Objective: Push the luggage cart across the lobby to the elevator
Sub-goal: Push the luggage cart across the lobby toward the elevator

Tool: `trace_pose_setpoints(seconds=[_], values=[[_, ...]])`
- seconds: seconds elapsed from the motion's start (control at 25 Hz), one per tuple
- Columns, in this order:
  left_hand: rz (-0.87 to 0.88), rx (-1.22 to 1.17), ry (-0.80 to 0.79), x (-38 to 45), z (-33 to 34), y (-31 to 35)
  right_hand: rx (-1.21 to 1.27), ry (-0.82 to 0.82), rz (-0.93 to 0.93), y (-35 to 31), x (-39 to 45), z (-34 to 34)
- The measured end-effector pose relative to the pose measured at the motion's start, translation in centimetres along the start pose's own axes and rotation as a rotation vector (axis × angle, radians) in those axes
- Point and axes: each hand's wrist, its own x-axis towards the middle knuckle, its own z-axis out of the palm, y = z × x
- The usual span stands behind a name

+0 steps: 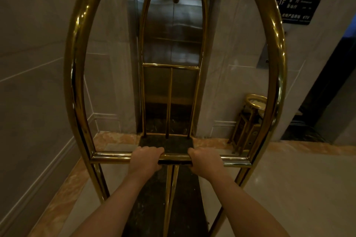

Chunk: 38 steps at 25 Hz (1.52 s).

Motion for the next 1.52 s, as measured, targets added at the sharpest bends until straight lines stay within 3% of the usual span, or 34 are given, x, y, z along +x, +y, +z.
trace_pose_setpoints(seconds=[0.8, 1.52], values=[[-0.075, 0.015, -0.091, 16.2, 3.5, -4.8, 0.043, -0.003, -0.016, 7.5, 15.3, 4.0], [0.022, 0.044, -0.074, 24.8, 5.3, -8.7, 0.007, -0.03, 0.023, 10.2, 23.8, 5.2]])
